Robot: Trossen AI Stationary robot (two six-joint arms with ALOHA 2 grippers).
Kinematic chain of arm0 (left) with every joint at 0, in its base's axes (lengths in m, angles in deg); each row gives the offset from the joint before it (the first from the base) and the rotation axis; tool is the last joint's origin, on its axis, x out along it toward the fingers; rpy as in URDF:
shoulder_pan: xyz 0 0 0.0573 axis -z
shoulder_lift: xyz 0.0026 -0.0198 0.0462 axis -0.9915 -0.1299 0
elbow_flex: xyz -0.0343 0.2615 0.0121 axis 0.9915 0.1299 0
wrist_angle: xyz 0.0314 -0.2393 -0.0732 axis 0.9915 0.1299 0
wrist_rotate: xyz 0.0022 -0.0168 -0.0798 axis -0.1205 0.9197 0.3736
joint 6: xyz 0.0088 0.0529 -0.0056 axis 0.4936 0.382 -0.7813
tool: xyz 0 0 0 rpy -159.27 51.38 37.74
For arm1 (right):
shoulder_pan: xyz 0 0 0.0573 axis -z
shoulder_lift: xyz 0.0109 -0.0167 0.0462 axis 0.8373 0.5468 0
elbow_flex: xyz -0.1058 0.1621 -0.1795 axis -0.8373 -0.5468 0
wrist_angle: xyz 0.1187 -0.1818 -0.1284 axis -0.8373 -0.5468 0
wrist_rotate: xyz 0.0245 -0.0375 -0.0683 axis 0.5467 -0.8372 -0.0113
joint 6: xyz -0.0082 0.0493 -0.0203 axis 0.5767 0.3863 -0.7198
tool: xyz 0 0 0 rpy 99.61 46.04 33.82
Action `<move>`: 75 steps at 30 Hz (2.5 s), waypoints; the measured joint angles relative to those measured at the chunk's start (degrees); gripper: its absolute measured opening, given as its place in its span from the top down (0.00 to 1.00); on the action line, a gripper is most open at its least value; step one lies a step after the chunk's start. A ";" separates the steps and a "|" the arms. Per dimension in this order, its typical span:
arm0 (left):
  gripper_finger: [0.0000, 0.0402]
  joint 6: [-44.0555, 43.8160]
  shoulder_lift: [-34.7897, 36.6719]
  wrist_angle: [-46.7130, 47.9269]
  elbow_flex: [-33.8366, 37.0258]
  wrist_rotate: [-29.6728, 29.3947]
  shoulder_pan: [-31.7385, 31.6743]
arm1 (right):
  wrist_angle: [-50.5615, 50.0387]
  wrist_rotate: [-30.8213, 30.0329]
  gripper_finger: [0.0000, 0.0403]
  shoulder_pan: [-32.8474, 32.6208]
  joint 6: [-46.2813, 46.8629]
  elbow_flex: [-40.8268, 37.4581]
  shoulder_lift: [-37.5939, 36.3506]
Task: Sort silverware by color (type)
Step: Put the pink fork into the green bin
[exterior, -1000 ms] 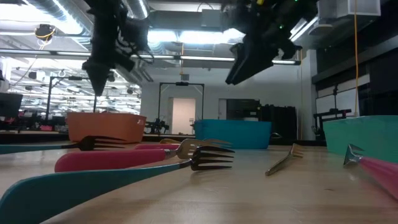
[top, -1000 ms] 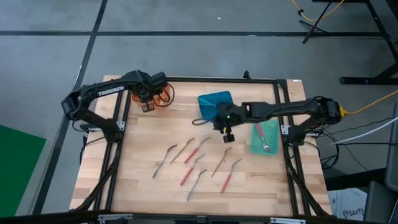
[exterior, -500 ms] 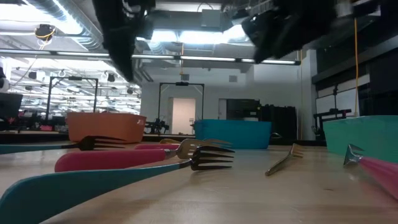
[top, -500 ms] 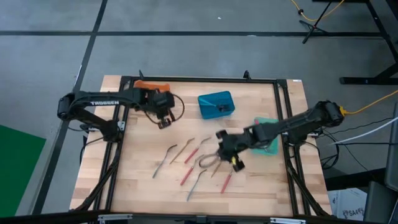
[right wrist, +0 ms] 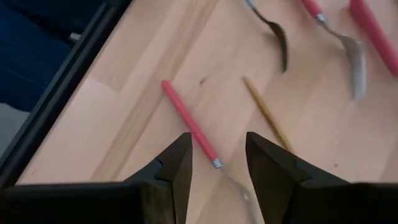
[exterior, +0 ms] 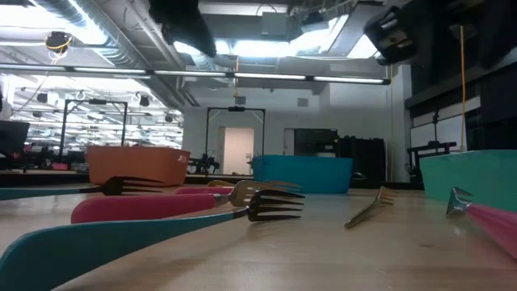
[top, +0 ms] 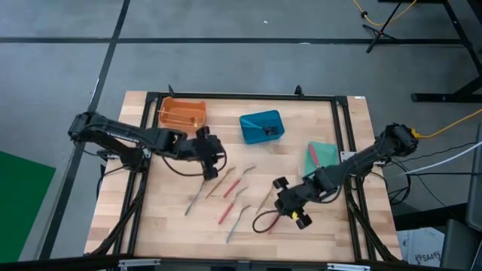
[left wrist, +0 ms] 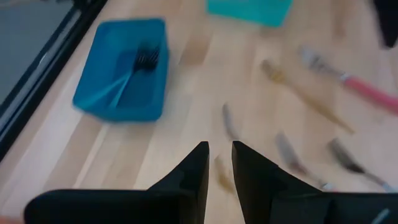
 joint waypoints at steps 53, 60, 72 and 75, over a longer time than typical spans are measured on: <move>0.84 0.04 -0.02 -2.41 0.00 -4.04 7.56 | 12.78 -5.91 0.66 -1.40 -0.63 -9.50 12.40; 0.84 0.04 -0.03 -2.43 0.00 -4.01 7.56 | 12.75 -5.94 0.66 -1.40 -0.63 -9.50 12.48; 0.84 0.04 -0.04 -2.43 0.00 -4.01 7.56 | 12.70 -5.80 0.82 -1.44 -0.63 -9.53 12.59; 0.84 0.07 -0.04 -2.43 0.00 -4.01 7.56 | 12.67 -5.79 0.91 -1.44 -0.57 -9.53 12.59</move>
